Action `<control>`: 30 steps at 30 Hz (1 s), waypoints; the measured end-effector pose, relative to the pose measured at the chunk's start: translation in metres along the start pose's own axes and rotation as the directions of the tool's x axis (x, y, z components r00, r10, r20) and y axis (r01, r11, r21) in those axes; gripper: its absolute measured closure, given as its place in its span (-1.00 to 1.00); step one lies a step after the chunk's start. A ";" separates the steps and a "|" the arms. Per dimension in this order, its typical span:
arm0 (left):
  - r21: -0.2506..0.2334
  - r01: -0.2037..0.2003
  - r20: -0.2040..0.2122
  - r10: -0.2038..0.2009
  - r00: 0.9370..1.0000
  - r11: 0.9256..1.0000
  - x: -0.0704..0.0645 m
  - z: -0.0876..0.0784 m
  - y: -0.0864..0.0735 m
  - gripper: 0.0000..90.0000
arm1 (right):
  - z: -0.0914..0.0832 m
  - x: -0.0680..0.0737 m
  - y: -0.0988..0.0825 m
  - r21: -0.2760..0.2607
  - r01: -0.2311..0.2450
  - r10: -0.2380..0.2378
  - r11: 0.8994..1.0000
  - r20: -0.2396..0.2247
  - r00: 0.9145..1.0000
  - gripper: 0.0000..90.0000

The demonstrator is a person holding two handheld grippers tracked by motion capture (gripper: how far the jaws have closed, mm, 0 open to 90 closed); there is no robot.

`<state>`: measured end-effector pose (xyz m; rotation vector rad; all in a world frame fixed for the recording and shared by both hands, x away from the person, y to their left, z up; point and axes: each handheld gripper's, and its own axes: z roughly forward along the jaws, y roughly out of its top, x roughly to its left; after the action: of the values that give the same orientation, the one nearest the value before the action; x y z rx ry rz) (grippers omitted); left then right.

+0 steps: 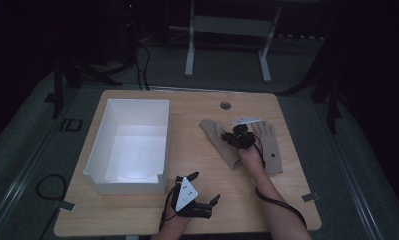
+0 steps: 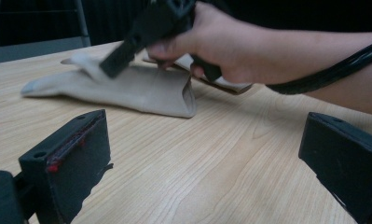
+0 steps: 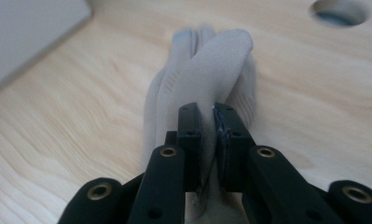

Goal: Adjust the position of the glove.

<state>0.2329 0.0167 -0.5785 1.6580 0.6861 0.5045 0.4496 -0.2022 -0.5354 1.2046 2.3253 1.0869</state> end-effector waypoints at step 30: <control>0.004 -0.007 0.004 0.007 1.000 1.000 0.000 0.000 0.000 -0.95 | -0.032 0.028 -0.038 -0.152 -0.329 0.359 0.932 0.273 0.893 0.81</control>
<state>0.2329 0.0161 -0.5784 1.6655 0.6791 0.5049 0.3932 -0.2093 -0.5406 1.6570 1.8519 1.0310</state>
